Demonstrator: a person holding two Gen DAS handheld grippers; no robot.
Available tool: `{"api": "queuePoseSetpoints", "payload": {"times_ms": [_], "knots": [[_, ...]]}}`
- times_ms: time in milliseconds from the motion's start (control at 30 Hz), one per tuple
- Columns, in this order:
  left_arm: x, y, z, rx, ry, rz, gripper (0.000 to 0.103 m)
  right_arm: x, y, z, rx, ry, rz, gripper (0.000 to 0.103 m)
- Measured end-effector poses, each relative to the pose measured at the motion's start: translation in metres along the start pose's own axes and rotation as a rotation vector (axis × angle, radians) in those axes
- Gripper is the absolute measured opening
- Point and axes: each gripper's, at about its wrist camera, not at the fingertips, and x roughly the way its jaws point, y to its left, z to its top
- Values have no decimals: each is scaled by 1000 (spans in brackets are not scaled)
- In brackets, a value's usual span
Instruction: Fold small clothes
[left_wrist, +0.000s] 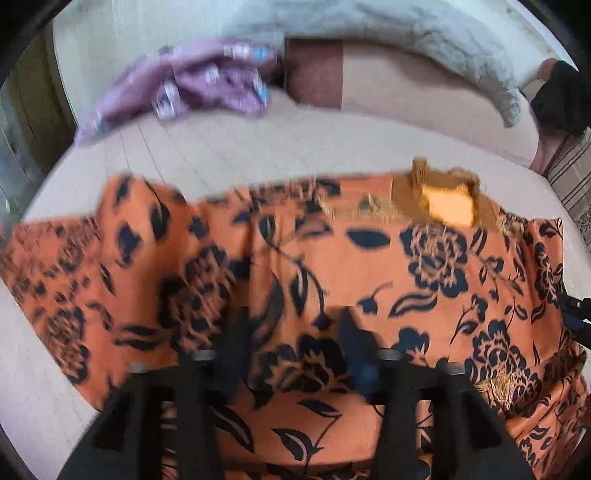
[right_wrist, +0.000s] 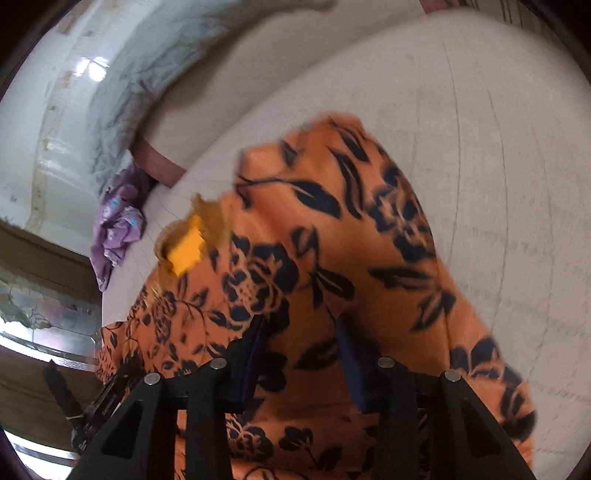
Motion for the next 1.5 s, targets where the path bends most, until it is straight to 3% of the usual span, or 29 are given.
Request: {"api": "queuePoseSetpoints", "payload": {"times_ms": [33, 67, 100, 167, 233, 433, 600, 700, 800, 833, 867, 900, 933, 1000, 1033, 1133, 1200, 1267, 1400, 1500], "knots": [[0, 1, -1, -9, -15, -3, 53, -1, 0, 0, -3, -6, -3, 40], [-1, 1, 0, -15, -21, -11, 42, -3, 1, -1, -6, -1, -8, 40], [-4, 2, 0, -20, -27, -24, 22, -5, 0, -1, -2, 4, -8, 40], [-11, 6, 0, -26, -61, -38, 5, -5, 0, -4, 8, 11, -6, 41], [-19, 14, 0, -57, -81, -86, 5, -3, 2, -7, 5, 10, -16, 41], [-61, 24, 3, -66, -146, -111, 5, -7, 5, -10, 9, 10, -17, 41], [-62, 42, -3, -67, -120, -48, 6, -11, 16, -13, -31, -2, -22, 43], [-39, 48, -7, -28, -7, 48, 7, -11, 29, -16, -72, -2, -12, 44], [-60, 65, -4, -62, -75, 32, 10, -12, 42, -19, -129, -18, -21, 44], [-72, 76, -2, -84, -123, 59, 17, -13, 44, -20, -143, -25, -22, 44], [-81, 90, -2, -109, -163, 103, 45, -14, 46, -20, -149, -28, -16, 49], [-86, 104, -4, -141, -186, 154, 80, -15, 46, -20, -144, -29, -8, 52], [-89, 129, -6, -210, -194, 247, 90, -15, 46, -19, -138, -31, -1, 56], [-84, 169, -13, -331, -162, 326, 92, -18, 46, -18, -131, -42, 12, 59], [-75, 198, -19, -437, -117, 325, 92, -18, 47, -18, -131, -45, 14, 61], [-52, 259, -41, -712, -19, 247, 92, -19, 46, -18, -123, -50, 32, 63], [-42, 286, -51, -859, -37, 192, 92, -17, 48, -20, -128, -47, 32, 63], [-47, 300, -48, -891, -104, 200, 92, -14, 51, -21, -136, -40, 27, 63], [-30, 322, -38, -924, -127, 201, 92, -5, 53, -24, -143, -18, 25, 63], [-25, 330, -22, -877, -160, 247, 92, 0, 52, -24, -148, -10, 15, 63]]}}
